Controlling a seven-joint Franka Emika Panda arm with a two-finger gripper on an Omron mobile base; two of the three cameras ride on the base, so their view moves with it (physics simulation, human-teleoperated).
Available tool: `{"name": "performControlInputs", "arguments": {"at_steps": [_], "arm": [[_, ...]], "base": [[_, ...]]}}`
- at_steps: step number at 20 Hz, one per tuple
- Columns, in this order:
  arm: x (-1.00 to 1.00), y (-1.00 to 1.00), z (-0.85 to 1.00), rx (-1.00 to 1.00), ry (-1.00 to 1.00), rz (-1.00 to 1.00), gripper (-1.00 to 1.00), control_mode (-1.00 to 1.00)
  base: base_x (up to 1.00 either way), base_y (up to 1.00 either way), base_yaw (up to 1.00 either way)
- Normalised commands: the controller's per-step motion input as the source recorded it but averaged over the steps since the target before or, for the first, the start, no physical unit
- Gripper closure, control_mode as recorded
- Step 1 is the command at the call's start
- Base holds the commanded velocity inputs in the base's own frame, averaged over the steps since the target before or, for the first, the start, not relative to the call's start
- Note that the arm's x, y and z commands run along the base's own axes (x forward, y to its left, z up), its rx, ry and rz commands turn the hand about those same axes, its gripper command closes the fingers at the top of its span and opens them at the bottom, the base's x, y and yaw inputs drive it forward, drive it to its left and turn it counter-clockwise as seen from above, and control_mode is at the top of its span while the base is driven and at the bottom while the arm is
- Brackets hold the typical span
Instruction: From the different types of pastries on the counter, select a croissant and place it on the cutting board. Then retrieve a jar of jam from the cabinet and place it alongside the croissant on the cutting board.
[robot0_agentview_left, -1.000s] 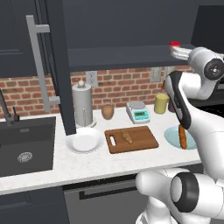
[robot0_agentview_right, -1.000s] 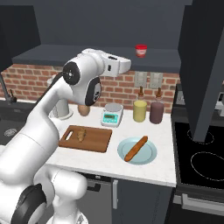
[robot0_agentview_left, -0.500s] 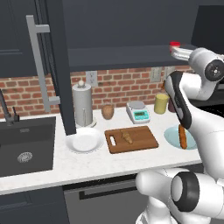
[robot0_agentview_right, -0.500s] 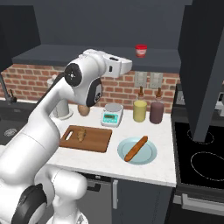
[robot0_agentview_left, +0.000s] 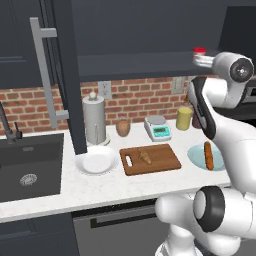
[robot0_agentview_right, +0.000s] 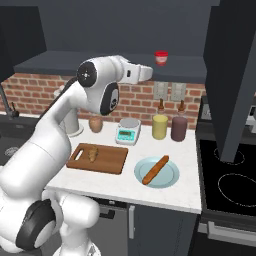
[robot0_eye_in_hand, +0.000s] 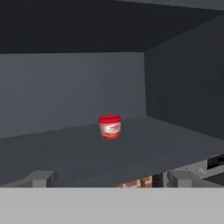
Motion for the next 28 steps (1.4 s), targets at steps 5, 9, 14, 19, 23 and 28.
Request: {"name": "performControlInputs", "arguments": {"at_steps": [5, 9, 14, 19, 23, 28], "arm": [[0.44, 0.08, 0.0, -0.02, 0.09, -0.04, -1.0, -1.0], [0.5, -0.01, 0.39, -0.06, 0.08, -0.01, -1.0, -1.0], [0.25, -0.03, 0.09, -0.01, 0.06, 0.0, -1.0, -1.0], [0.21, -0.01, -0.09, 0.0, 0.0, 0.0, -1.0, -1.0], [0.35, -0.01, -0.02, 0.0, 0.0, 0.0, -1.0, -1.0], [0.43, -0.07, -0.09, 0.03, 0.0, 0.0, -1.0, -1.0]], "base": [[0.0, 0.0, 0.0], [0.0, 0.0, 0.0], [0.0, 0.0, 0.0], [0.0, 0.0, 0.0], [0.0, 0.0, 0.0], [0.0, 0.0, 0.0]]}}
